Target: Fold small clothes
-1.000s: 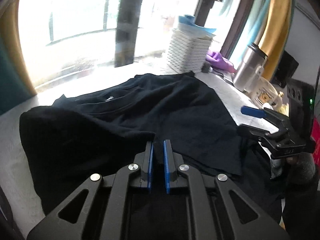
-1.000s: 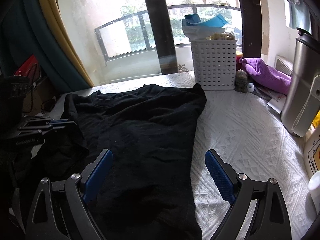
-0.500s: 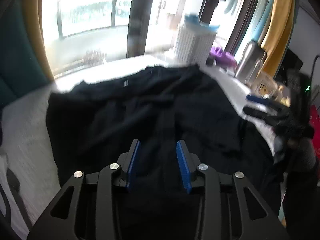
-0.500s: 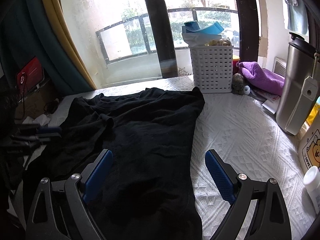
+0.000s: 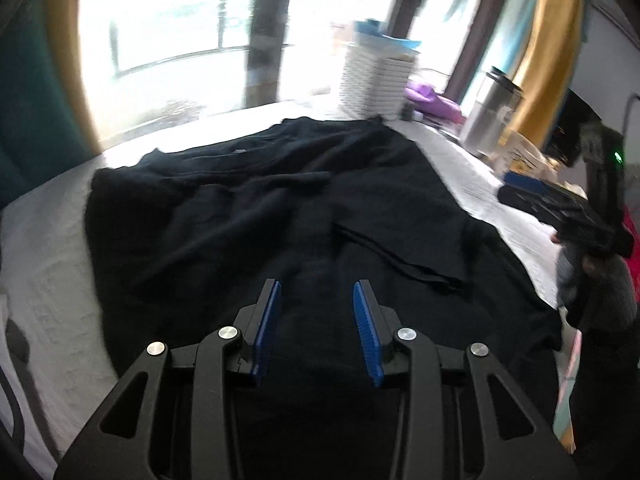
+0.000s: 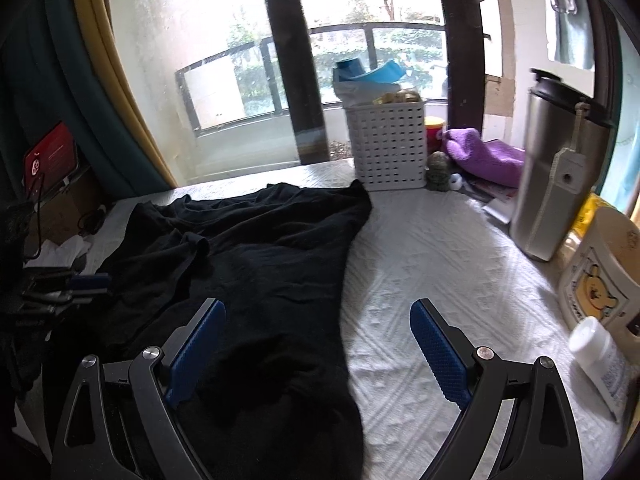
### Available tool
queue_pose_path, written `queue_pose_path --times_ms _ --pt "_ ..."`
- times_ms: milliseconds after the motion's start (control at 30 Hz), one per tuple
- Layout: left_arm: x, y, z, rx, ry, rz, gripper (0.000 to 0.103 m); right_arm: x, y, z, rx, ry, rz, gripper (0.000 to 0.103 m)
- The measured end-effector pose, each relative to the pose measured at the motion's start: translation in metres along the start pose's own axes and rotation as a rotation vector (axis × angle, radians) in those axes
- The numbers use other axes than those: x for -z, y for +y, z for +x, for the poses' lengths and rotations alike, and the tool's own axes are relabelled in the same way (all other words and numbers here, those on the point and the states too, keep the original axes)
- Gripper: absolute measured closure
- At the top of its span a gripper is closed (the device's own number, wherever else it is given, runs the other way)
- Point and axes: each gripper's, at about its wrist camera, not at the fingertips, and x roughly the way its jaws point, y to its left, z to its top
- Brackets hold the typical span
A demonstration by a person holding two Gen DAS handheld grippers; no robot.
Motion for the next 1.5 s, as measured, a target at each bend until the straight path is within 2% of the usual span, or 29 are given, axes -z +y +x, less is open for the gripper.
queue_pose_path --times_ms 133,333,600,733,833,967,1000,1033,1100,1267,1300,1333,1400,1433,1500 --pt "0.007 -0.026 -0.002 0.017 0.004 0.067 0.066 0.009 0.000 -0.014 0.002 0.005 -0.018 0.008" --pt "0.024 -0.047 -0.016 0.052 -0.018 0.072 0.066 0.043 0.012 -0.039 0.021 0.047 -0.092 0.008" --pt "0.060 -0.104 -0.017 0.131 0.013 0.164 0.066 0.092 -0.003 -0.080 0.078 0.040 -0.044 0.008" --pt "0.077 -0.136 -0.012 0.174 0.040 0.245 0.066 0.116 -0.011 -0.099 0.093 0.033 -0.020 0.008" --pt "0.086 -0.145 -0.001 0.174 0.078 0.279 0.066 0.132 -0.022 -0.112 0.106 0.028 -0.003 0.008" --pt "0.089 -0.142 0.007 0.129 0.099 0.280 0.066 0.146 -0.032 -0.128 0.108 0.012 0.010 0.008" --pt "0.089 -0.142 0.006 0.125 0.098 0.283 0.060 0.149 -0.033 -0.131 0.104 0.010 0.005 0.008" --pt "0.089 -0.141 0.006 0.117 0.097 0.287 0.050 0.151 -0.032 -0.132 0.099 0.011 -0.002 0.008" --pt "0.091 -0.139 0.005 0.101 0.102 0.296 0.043 0.156 -0.027 -0.131 0.076 0.025 -0.026 0.008" --pt "0.097 -0.131 0.007 0.099 0.121 0.306 0.043 0.158 0.004 -0.123 0.006 0.035 -0.115 0.009" --pt "0.100 -0.130 0.005 0.099 0.107 0.319 0.046 0.157 0.010 -0.120 0.001 0.039 -0.134 0.009" --pt "0.103 -0.130 0.003 0.094 0.088 0.331 0.071 0.156 0.015 -0.116 0.001 0.045 -0.150 0.009" --pt "0.107 -0.129 0.000 0.105 0.090 0.330 0.096 0.153 0.021 -0.110 -0.001 0.053 -0.157 0.009" --pt "0.110 -0.129 -0.006 0.099 0.063 0.343 0.100 0.151 0.022 -0.108 -0.002 0.055 -0.155 0.009" --pt "0.114 -0.131 -0.019 0.085 0.015 0.350 0.100 0.148 0.025 -0.107 0.001 0.056 -0.153 0.009"
